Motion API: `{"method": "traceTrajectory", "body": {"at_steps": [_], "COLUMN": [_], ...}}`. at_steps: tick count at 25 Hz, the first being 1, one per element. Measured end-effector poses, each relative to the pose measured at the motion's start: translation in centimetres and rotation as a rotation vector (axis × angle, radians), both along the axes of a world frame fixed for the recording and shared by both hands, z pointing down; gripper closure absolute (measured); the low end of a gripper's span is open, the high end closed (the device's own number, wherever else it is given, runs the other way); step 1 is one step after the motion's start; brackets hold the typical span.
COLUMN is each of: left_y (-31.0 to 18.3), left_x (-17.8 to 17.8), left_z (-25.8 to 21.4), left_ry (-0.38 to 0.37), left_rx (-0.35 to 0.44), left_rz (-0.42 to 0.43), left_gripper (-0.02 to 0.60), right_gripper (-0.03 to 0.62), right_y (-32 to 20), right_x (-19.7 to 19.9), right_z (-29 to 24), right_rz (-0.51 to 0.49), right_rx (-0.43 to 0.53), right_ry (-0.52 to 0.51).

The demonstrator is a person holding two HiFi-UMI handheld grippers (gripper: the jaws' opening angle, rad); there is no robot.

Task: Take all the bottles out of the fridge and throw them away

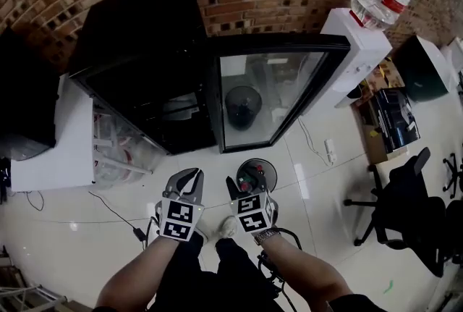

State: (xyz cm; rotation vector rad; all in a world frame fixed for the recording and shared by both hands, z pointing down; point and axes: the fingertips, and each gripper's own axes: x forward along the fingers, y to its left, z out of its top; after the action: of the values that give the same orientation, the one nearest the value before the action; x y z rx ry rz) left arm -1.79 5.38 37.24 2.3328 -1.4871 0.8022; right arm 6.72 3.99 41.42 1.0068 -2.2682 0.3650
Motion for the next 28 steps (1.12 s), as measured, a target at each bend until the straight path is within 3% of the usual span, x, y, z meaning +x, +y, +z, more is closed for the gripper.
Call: {"method": "traceTrajectory", "body": {"at_steps": [8,17,28], "left_y": [3.0,8.7,14.2], "left_x": [-5.2,-10.3,-11.8], "left_z": [-6.6,-12.4,-15.5], "left_ry": [0.043,0.072,0.096], "left_rx": [0.102,0.207,0.272], "left_rz": [-0.075,-0.087,-0.059], "left_gripper": [0.577,0.577,0.578], "right_gripper": [0.496,0.592,0.594], "right_y": [2.4,6.9,12.6], "right_x": [-7.0,-12.0,-14.2], "right_z": [-8.3,-15.6,-19.4], "right_rz": [-0.111,-0.089,-0.098], "right_rx": [0.090,0.193,0.271], "right_ry": [-0.041,-0.122,-0.143]}}
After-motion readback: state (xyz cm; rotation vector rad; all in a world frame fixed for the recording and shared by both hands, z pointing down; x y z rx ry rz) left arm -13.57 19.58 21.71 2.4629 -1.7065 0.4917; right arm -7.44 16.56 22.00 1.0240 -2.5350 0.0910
